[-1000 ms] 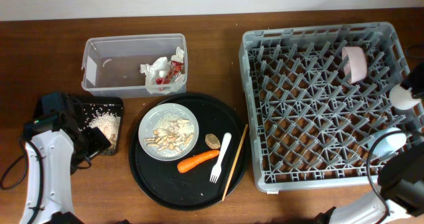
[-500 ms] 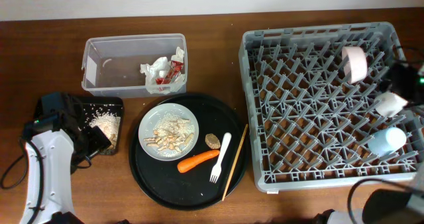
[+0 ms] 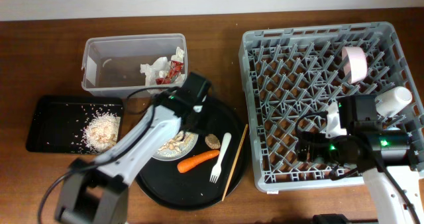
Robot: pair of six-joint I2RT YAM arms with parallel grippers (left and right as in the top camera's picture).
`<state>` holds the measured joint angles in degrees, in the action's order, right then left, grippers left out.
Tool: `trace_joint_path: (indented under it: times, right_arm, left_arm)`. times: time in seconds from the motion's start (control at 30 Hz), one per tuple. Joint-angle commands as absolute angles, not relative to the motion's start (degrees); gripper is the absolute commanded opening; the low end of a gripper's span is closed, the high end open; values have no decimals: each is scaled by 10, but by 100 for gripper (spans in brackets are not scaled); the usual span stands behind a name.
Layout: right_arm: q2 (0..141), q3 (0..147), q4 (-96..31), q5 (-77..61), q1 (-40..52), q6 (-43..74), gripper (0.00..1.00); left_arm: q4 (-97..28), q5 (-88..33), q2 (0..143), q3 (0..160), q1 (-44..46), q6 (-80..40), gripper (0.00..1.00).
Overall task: Sort waste into correct bins and load items into the dishwasher rack
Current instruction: 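Grasp the grey plate with the left gripper and tip rice onto baking tray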
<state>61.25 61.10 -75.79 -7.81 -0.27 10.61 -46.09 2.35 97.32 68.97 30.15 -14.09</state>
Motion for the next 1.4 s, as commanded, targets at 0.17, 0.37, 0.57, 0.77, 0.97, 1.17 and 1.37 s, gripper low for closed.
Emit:
trace_joint_path:
  times: [0.17, 0.37, 0.57, 0.77, 0.97, 1.17, 1.37]
  right_arm:
    - [635, 603, -758, -64, -1, 112, 98]
    - [638, 603, -758, -64, -1, 112, 98]
    - [638, 603, -758, -64, -1, 112, 98]
    - [638, 603, -758, -63, -1, 112, 98]
    - [638, 603, -758, -64, -1, 112, 98]
    - [638, 603, -758, -64, -1, 112, 98]
    - [638, 603, -758, -64, -1, 112, 98]
  left_arm:
    - [-386, -7, 1096, 728, 310, -249, 56]
    - [-400, 14, 1107, 723, 310, -270, 43]
    - [-408, 15, 1143, 713, 310, -270, 21]
    - [-425, 44, 1138, 714, 310, -269, 1]
    - [-451, 44, 1093, 714, 310, -270, 1]
    - [-492, 59, 1036, 714, 310, -269, 1]
    - [-552, 92, 1022, 714, 310, -269, 1]
